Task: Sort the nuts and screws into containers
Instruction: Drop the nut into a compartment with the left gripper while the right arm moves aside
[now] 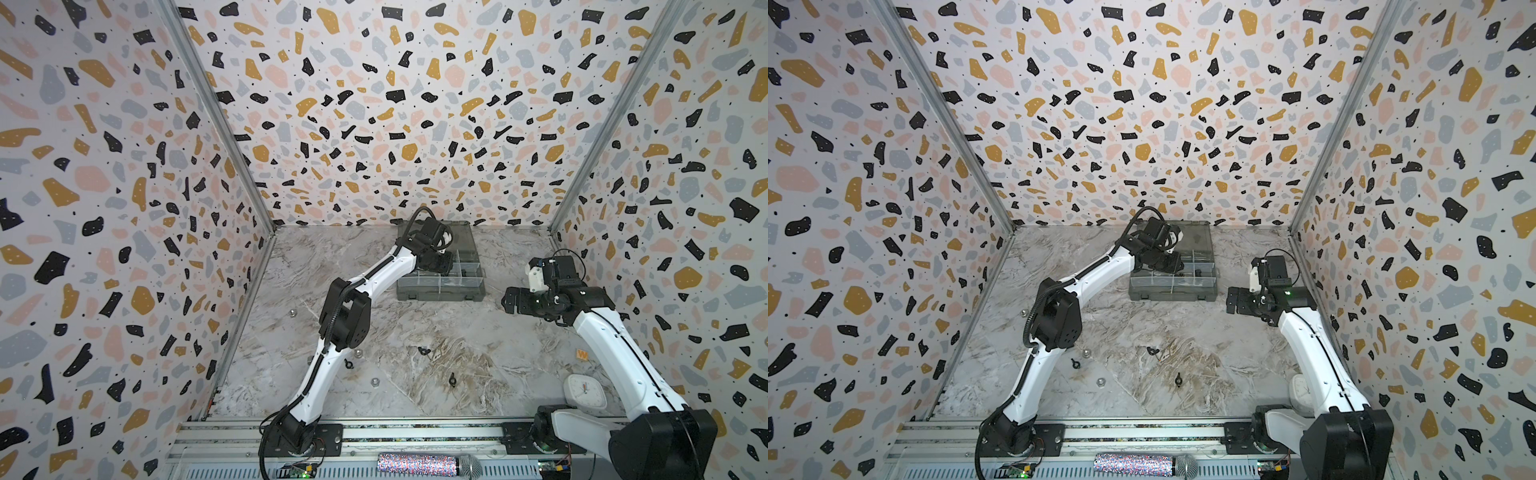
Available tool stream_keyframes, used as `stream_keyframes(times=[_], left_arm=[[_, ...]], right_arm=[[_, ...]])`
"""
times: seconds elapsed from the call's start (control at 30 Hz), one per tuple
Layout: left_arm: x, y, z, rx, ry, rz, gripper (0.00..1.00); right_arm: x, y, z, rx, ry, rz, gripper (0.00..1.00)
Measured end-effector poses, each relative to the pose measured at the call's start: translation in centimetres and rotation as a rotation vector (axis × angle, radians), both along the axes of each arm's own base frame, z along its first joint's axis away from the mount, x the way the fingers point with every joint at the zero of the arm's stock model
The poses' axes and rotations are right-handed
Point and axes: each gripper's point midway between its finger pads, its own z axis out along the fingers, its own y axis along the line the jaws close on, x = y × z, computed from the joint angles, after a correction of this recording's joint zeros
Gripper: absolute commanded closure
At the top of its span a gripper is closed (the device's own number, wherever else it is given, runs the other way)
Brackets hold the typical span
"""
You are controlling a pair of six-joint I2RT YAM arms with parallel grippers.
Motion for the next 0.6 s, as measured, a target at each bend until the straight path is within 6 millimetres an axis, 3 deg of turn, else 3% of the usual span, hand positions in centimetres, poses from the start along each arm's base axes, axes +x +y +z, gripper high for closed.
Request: stream_keyframes(times=[0.1, 0.33, 0.6], left_arm=[[0.3, -0.9, -0.4, -0.029, -0.003, -0.008, 0.8], [0.8, -1.6, -5.2, -0.015, 0.045, -0.004, 0.79], [1.4, -2.1, -5.6, -0.026, 0.035, -0.001, 0.77]], right_arm=[[-0.5, -0.6, 0.5, -0.009, -0.011, -0.02, 0.01], [-1.3, -1.4, 0.7, -0.029, -0.001, -0.045, 0.01], [-1.7, -1.8, 0.7, -0.042, 0.009, -0.058, 0.01]])
